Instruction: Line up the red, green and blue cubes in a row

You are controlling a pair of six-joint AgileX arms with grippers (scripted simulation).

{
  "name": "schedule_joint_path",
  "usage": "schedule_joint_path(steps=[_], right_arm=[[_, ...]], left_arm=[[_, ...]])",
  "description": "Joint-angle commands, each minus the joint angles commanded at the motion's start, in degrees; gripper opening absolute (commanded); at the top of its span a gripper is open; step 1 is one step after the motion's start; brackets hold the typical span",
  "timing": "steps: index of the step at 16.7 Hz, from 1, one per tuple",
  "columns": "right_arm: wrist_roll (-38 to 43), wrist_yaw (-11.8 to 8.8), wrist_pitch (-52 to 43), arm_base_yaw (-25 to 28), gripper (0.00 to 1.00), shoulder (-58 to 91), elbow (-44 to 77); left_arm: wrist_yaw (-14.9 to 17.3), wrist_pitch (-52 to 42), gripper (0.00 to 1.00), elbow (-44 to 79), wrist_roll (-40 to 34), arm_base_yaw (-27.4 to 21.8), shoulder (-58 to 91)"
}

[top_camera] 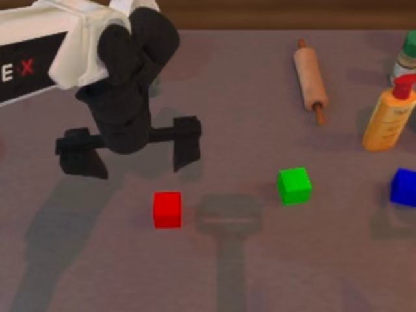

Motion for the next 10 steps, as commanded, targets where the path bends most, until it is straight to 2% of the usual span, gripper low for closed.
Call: schedule_joint_path(steps=[4, 10], right_arm=[[2.95, 0.16, -10.00, 4.37, 1.00, 17.97, 15.69], [8.31, 0.28, -29.72, 12.58, 1.00, 57.02, 43.63]], left_arm=[[-0.33, 8.84, 1.00, -13.59, 1.64, 6.90, -17.32], [-0.54, 26.65, 1.00, -41.83, 9.65, 18.88, -54.03]])
